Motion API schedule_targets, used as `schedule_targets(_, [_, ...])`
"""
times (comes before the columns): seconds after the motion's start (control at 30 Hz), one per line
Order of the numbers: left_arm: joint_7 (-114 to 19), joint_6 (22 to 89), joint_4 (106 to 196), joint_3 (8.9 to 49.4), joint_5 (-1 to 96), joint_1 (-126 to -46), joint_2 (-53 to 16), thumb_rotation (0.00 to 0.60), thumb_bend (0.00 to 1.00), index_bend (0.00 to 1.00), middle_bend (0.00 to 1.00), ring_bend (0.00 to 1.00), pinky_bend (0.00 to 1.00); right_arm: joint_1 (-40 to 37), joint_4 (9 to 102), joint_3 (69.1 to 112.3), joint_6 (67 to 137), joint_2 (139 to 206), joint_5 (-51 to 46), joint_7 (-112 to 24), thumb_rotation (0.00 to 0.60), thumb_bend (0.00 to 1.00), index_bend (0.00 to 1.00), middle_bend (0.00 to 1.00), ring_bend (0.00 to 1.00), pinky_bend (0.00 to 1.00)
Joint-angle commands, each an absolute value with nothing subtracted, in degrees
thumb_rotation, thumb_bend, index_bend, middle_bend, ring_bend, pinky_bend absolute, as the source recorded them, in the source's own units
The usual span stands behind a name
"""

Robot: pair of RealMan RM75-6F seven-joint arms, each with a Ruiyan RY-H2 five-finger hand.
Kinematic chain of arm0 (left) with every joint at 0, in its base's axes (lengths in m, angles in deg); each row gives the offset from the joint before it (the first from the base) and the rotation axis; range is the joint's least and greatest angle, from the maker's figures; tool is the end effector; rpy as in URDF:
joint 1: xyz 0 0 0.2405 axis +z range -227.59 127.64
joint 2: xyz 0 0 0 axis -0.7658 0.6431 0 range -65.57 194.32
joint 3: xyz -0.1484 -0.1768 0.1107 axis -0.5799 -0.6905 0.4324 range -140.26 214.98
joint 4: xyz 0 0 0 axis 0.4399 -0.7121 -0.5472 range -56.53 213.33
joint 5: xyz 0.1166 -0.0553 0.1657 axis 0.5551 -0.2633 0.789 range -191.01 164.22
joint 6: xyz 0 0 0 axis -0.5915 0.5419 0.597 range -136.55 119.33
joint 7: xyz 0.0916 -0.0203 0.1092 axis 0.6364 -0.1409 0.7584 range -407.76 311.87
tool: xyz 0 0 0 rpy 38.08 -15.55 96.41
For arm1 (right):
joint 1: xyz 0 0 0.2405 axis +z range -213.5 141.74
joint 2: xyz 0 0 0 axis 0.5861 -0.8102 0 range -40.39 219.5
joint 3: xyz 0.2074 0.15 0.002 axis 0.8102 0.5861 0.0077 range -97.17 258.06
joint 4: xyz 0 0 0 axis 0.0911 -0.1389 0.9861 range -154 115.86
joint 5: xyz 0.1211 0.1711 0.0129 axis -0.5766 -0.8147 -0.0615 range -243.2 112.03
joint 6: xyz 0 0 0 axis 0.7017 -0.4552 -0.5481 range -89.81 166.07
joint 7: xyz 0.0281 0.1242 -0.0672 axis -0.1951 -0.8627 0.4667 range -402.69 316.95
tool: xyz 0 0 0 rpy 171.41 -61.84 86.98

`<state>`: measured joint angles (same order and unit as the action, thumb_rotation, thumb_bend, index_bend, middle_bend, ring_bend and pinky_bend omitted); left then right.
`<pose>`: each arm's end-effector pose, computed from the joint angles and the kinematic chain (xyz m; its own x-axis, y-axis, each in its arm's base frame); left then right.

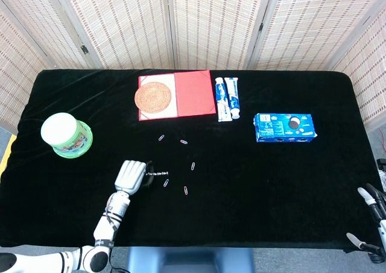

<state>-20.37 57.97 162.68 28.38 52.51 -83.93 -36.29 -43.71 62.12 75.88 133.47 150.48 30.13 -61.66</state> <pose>-0.1483 0.2924 -0.0562 0.3749 0.2084 0.9033 0.9071 -0.2836 -0.3110 -0.3525 -0.0793 0.1916 0.3135 -0.0661 0.9473 -0.9488 0.0195 0.3154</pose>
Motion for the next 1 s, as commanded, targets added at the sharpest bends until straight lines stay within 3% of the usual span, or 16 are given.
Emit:
schedule_targets(0.03, [-17.81, 60.07, 165.21, 30.77, 54.41, -82.76, -36.28, 0.600, 0.55, 0.94, 1.00, 1.00, 1.00, -43.71, 62.00, 75.58, 133.59, 150.46, 30.70, -61.63, 0.600, 0.10, 0.00, 0.00, 0.00, 0.00])
schedule_targets(0.33, [-15.11, 62.32, 162.52, 33.38, 57.72, -81.74, -40.17, 0.600, 0.55, 0.94, 1.00, 1.00, 1.00, -44.79, 60.81, 75.18, 136.21, 150.69, 31.93, -62.63, 0.600, 0.10, 0.00, 0.00, 0.00, 0.00])
schedule_targets(1.0, [-16.31, 60.04, 151.93, 31.42, 59.19, -82.73, -44.09, 0.600, 0.55, 0.94, 1.00, 1.00, 1.00, -45.11, 59.94, 75.56, 136.76, 151.05, 31.44, -63.58, 0.600, 0.10, 0.00, 0.00, 0.00, 0.00])
